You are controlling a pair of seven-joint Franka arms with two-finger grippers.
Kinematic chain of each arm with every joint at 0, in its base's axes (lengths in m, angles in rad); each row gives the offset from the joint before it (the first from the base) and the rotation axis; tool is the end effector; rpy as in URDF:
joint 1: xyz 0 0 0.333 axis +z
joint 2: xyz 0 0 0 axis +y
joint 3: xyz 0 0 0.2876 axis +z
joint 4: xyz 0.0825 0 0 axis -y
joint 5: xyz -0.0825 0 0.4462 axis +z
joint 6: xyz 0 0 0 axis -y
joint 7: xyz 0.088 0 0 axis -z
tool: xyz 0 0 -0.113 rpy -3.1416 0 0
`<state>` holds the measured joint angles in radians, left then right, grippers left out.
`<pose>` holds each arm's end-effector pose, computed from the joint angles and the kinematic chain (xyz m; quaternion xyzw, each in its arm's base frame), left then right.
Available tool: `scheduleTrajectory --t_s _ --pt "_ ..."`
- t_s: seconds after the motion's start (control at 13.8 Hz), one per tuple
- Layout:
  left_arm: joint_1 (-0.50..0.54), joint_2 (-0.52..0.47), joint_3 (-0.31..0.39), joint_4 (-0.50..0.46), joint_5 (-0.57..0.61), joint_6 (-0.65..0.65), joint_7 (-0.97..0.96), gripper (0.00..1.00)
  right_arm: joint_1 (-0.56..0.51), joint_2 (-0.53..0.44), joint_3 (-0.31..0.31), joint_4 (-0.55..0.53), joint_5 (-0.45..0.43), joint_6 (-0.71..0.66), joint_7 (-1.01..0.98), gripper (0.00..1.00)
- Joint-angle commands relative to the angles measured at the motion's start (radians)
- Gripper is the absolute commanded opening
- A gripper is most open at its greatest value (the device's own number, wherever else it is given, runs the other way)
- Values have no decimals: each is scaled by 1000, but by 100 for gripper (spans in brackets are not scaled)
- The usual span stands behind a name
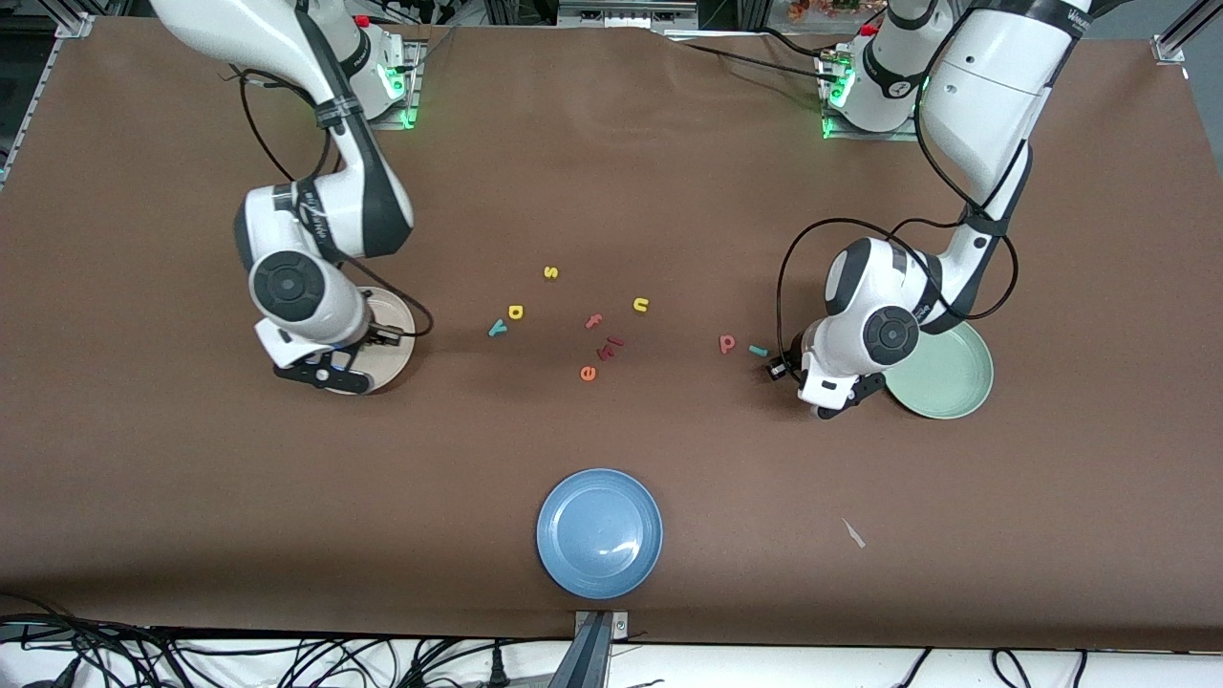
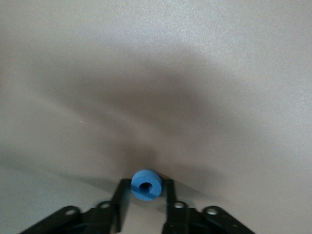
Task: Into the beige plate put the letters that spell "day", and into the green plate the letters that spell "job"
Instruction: 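Drop the d on the white plate while the left gripper drops the o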
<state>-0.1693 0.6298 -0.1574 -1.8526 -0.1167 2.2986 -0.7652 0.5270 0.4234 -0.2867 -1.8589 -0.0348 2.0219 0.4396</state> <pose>0.6065 -0.2120 0.0927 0.9555 0.2674 -0.1215 0.0282 0.6251 0.1522 0.2116 0.9862 -0.0843 -0.0901 0.1101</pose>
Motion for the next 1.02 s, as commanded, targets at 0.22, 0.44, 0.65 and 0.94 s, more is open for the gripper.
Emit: scheduleTrajectory --t_s 0.22,0.44,0.65,0.94 --pt "4 -74 12 7 -11 -161 4 1 5 -6 -38 -235 10 245 -39 15" --pt "81 -194 22 26 -5 -309 142 2 2 0 -40 -232 44 241 -18 100" --pt "212 -240 24 24 50 -415 332 4 4 -50 -39 -207 46 164 -18 100" --pt "385 -190 21 21 161 -401 553 5 13 -80 13 -163 145 136 126 100"
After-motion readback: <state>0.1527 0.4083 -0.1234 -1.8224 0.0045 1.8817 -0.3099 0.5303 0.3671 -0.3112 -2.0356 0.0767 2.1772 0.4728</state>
